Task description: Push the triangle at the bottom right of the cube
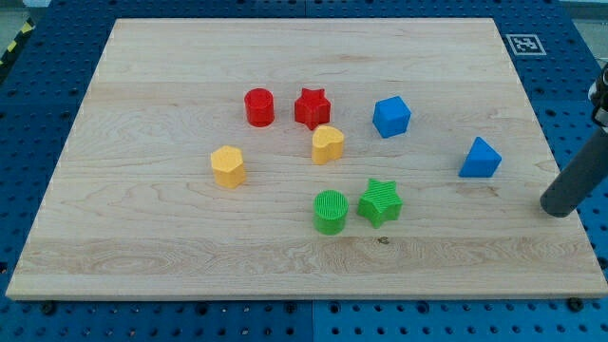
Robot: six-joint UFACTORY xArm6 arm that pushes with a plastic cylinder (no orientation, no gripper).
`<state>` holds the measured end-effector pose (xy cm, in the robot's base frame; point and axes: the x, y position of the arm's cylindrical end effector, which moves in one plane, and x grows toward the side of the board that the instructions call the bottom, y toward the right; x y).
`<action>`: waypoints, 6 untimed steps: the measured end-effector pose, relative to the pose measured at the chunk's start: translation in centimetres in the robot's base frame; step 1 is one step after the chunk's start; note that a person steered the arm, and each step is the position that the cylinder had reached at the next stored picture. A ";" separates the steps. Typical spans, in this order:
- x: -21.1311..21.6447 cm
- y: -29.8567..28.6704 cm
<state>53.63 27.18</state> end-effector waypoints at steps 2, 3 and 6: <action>-2.1 -0.1; -2.8 -1.2; -2.9 -5.2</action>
<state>50.71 22.03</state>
